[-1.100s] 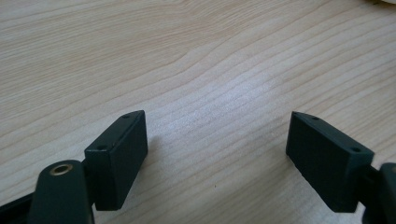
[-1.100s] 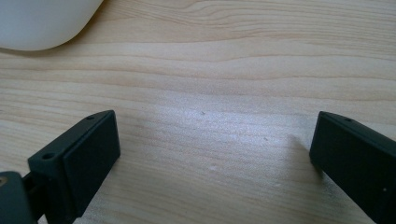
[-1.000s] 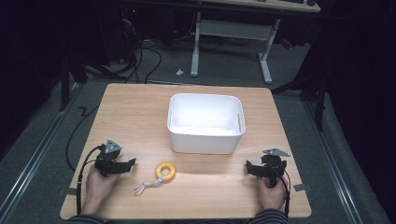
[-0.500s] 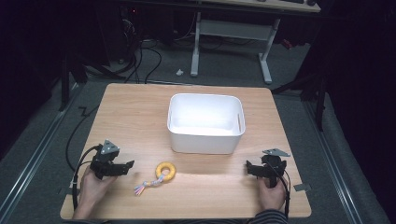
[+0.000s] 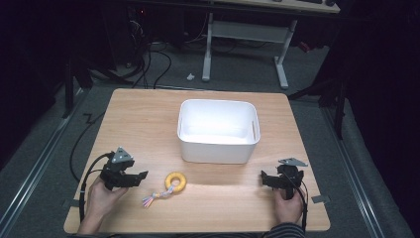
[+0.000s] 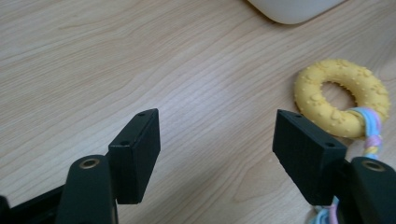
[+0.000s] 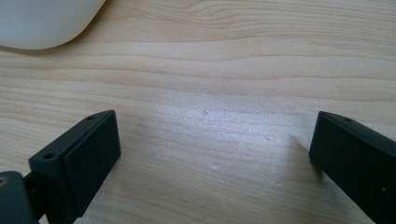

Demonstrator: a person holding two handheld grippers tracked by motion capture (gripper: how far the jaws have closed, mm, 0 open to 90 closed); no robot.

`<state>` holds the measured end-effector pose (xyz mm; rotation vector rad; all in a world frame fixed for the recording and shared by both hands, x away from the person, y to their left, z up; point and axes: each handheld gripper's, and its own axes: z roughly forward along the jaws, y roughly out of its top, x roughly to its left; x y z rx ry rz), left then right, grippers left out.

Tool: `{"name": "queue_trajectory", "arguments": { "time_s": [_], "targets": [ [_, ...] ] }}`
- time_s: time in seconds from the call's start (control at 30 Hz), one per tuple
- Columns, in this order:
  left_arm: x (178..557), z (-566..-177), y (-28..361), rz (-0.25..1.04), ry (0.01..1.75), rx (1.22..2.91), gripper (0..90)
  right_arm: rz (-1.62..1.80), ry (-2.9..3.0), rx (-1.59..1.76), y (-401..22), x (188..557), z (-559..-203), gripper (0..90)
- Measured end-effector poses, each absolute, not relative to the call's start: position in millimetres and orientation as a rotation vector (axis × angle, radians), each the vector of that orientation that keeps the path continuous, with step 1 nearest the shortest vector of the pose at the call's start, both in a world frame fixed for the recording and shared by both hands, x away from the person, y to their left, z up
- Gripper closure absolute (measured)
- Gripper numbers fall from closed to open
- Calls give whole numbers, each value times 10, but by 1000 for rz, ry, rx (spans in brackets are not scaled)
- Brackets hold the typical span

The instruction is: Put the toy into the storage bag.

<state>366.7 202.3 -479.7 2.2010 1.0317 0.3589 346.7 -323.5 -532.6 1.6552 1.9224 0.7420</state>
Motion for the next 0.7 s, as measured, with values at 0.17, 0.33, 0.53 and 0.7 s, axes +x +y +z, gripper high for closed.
{"name": "queue_trajectory", "arguments": {
  "time_s": [0.17, 0.33, 0.53, 0.7],
  "targets": [
    [3647, -4791, 1914, 332, 1002, 2239, 368, 742, 1923, 1655, -3235, 3468, -5326, 17],
    [3648, -4746, 1774, 331, 970, 2277, 388, 746, 1924, 1654, -3232, 3467, -5326, 18],
    [3645, -4699, 1586, 351, 921, 2348, 403, 747, 1924, 1653, -3228, 3465, -5327, 17],
    [3663, -4689, 1475, 334, 908, 2363, 420, 747, 1924, 1653, -3228, 3464, -5327, 18]
  ]
}}
